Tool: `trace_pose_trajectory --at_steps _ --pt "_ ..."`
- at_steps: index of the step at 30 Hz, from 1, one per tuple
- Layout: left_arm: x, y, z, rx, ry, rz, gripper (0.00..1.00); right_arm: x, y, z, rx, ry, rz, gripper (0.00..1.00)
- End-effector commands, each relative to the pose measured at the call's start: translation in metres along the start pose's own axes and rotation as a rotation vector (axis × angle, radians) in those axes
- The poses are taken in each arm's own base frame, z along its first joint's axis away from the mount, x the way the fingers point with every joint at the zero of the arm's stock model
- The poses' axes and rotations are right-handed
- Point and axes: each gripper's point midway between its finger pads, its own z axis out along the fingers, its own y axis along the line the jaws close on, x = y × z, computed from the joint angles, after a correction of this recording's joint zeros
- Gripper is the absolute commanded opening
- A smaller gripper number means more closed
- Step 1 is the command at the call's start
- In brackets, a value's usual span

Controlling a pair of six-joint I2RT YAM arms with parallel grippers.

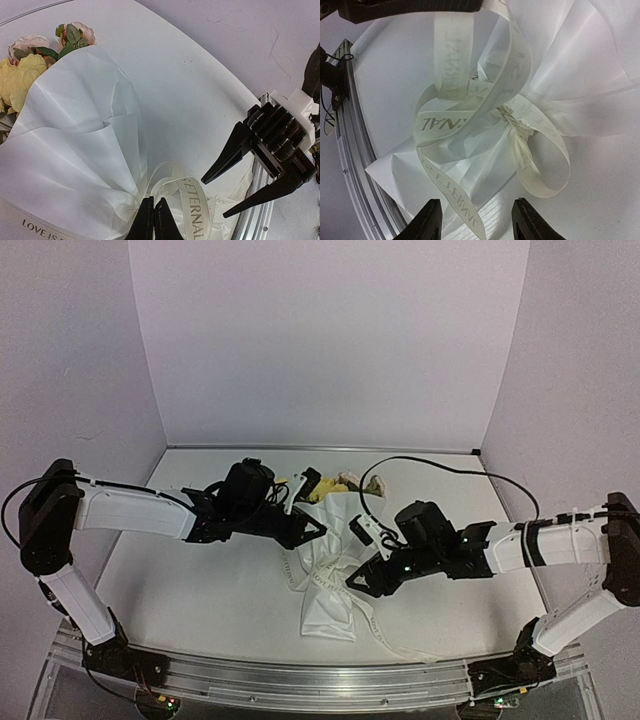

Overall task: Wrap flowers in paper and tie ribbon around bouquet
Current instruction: Cross the half-tied ribbon over the folded bouquet.

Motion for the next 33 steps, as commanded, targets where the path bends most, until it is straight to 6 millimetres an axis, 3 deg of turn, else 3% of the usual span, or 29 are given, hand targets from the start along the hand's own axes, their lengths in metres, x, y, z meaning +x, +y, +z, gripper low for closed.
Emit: trace_pose_trajectory --at_steps 1,14,24,27,33 --pt "-0.024 -0.007 -0.011 0.011 -0.069 0.016 0.0 0.002 0.008 0.006 -0.024 -0.019 -0.008 0.46" --pt "-0.023 -0.007 -0.011 0.014 -0.061 0.013 0.0 0.022 0.012 0.019 -0.012 0.027 0.023 0.33" --pt "-0.026 -0.008 -0.013 0.016 -0.068 0.014 0.0 0.03 0.005 0.02 0.026 0.036 0.044 0.09" --pt "-0.026 -0.009 -0.015 0.016 -0.071 0.015 0.0 0.031 -0.003 0.016 0.071 0.021 0.048 0.0" --pt "-0.029 -0.009 -0.02 0.007 -0.084 0.02 0.0 0.029 -0.027 -0.004 0.232 -0.003 0.053 0.0"
